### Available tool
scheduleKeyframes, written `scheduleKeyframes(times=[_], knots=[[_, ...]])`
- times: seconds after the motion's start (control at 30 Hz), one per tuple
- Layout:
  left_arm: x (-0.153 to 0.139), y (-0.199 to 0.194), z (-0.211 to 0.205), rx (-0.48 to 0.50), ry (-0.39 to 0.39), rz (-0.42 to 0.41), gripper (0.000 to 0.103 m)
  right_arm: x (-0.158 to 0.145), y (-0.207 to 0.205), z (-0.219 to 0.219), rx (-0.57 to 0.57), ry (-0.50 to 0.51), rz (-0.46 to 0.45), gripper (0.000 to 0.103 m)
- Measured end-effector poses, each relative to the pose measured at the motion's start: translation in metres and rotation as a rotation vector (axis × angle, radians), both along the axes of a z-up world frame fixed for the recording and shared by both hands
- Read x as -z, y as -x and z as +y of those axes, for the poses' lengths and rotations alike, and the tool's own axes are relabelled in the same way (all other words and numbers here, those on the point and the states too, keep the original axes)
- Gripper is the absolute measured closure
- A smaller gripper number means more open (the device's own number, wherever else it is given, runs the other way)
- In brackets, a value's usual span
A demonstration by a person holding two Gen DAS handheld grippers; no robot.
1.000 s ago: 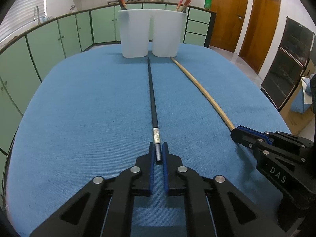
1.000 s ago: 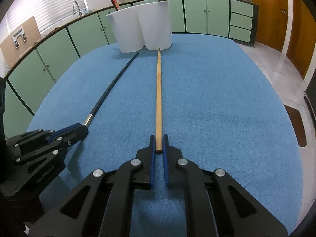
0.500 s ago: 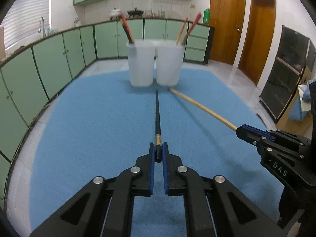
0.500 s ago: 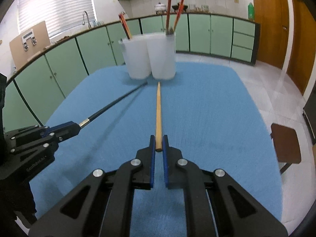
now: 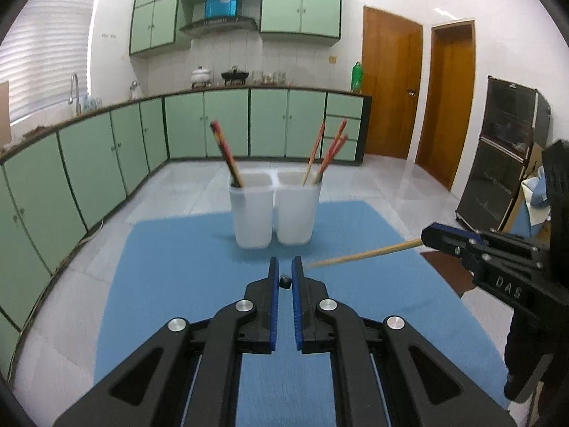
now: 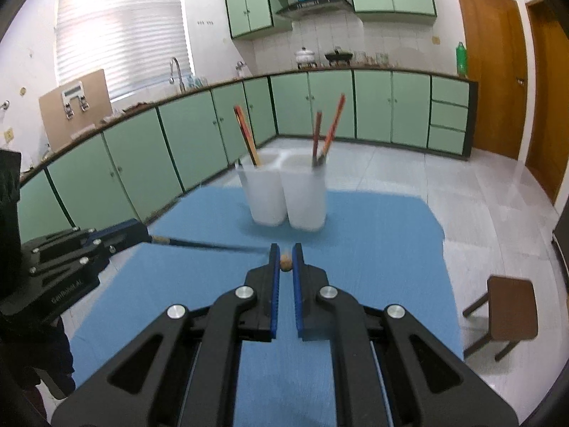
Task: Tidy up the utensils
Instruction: 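Lift both held chopsticks toward the white holder, then lower both chopsticks into the holder compartments and open both tools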
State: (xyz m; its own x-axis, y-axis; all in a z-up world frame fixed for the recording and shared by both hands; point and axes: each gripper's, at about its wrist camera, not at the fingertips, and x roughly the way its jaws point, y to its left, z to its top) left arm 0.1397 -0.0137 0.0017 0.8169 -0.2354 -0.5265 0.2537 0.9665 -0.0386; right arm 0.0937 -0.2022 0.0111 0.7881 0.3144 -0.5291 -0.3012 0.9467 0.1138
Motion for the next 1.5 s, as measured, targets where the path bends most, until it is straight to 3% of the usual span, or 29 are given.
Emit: scheduleKeyframes(times=[0.57, 0.9, 1.13, 1.33, 1.5], knots=[[-0.054, -0.042, -0.007, 0.097, 0.015, -0.086, 0.097, -0.077, -0.046, 0.019, -0.133, 0.002, -0.080, 0.097], [-0.094, -0.066, -0.002, 0.093, 0.018, -0.186, 0.097, -0.131, -0.081, 0.021, -0.134, -0.004, -0.191, 0.097], [-0.135, -0.107, -0.001, 0.082, 0.045, -0.271, 0.097, -0.162, -0.127, 0.016, -0.089, -0.015, -0.242, 0.097], [-0.162, -0.148, -0.003, 0.069, 0.037, -0.336, 0.097, -0.172, -0.165, 0.017, -0.058, -0.006, -0.266, 0.097], [-0.154, -0.178, -0.003, 0.054, 0.028, -0.356, 0.097, -0.156, -0.190, 0.023, -0.034, 0.021, -0.255, 0.097]])
